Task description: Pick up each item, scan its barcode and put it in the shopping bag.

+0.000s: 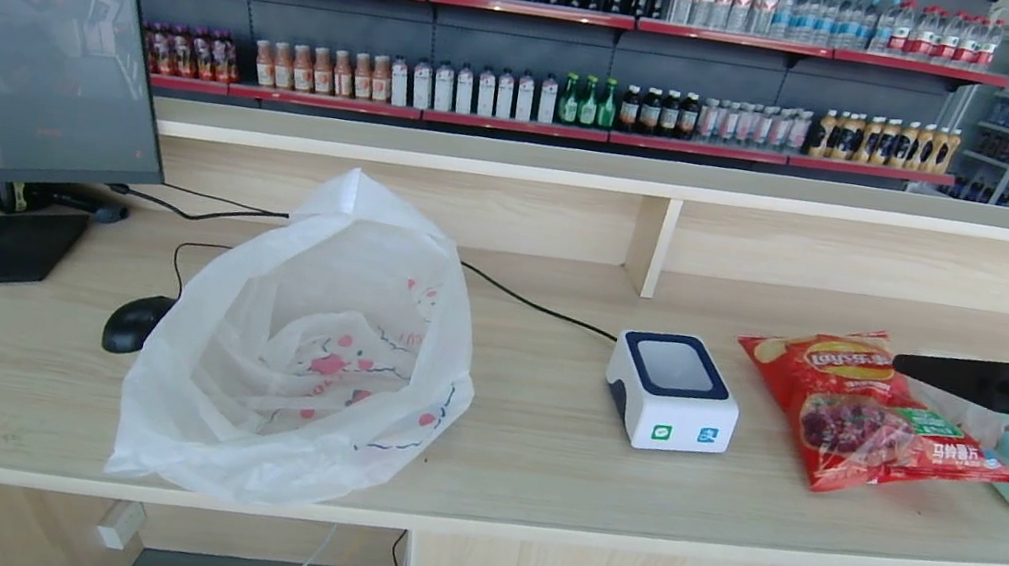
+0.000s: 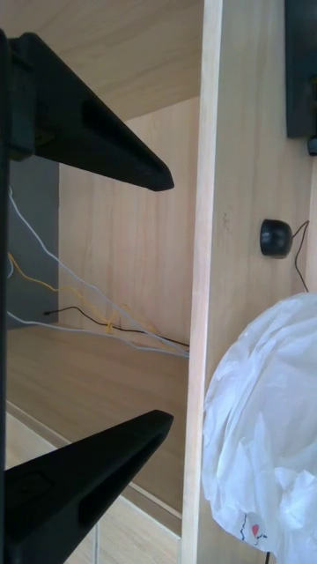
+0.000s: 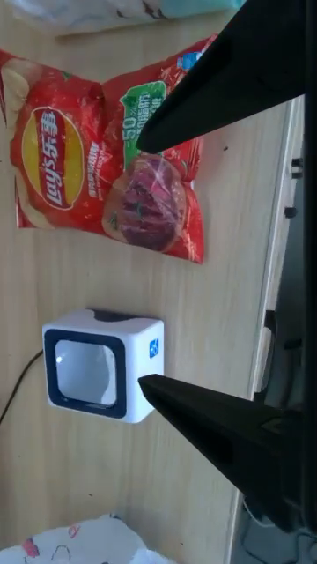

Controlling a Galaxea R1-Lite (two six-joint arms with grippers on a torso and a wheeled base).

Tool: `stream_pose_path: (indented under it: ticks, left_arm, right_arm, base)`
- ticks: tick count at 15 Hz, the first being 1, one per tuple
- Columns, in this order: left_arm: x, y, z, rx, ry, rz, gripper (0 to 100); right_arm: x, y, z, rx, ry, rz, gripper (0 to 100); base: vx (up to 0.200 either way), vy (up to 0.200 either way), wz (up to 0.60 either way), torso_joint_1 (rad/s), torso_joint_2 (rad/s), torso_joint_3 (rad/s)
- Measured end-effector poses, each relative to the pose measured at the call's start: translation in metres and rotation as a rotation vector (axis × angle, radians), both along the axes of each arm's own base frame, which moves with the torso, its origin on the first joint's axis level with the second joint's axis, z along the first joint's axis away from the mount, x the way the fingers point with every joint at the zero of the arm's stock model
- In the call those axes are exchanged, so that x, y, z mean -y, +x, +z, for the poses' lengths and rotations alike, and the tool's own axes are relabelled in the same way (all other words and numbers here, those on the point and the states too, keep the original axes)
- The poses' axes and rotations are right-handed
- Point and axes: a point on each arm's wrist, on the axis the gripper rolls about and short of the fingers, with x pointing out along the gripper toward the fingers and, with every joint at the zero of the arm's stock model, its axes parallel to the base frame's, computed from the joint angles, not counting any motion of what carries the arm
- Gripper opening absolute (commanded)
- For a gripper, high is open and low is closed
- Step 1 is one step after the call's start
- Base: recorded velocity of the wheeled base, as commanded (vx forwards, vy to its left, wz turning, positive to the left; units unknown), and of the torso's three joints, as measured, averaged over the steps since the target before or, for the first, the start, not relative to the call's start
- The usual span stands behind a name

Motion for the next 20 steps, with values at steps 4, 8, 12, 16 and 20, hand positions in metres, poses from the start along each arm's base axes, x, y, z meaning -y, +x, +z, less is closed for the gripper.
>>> stream_pose_path:
  ticks: [4, 8, 12, 16, 20]
  left_arm:
    - [0.0, 0.0, 0.0, 0.0, 0.0, 0.0, 100]
    - [0.0, 0.0, 0.0, 0.0, 0.0, 0.0, 100]
    - [0.0, 0.0, 0.0, 0.0, 0.0, 0.0, 100]
    - [0.0, 0.0, 0.0, 0.0, 0.0, 0.0, 100]
    - [0.0, 0.0, 0.0, 0.0, 0.0, 0.0, 100]
  right_arm:
    - [0.019, 0.039, -0.012, -0.054, -0.097, -0.05, 100]
    - [0.023, 0.066, -0.022, -0.086, -0.172, -0.093, 100]
    - [0.02, 0.087, -0.038, -0.138, -0.216, -0.106, 100]
    - [0.026, 0.105, -0.054, -0.181, -0.258, -0.129, 100]
    - [0.02, 0.121, -0.061, -0.14, -0.279, -0.122, 100]
  base:
    - [0.0, 0.0, 0.0, 0.0, 0.0, 0.0]
    - [0.0, 0.0, 0.0, 0.0, 0.0, 0.0]
    - [0.0, 0.0, 0.0, 0.0, 0.0, 0.0]
    - [0.0, 0.0, 0.0, 0.0, 0.0, 0.0]
    - [0.0, 0.0, 0.0, 0.0, 0.0, 0.0]
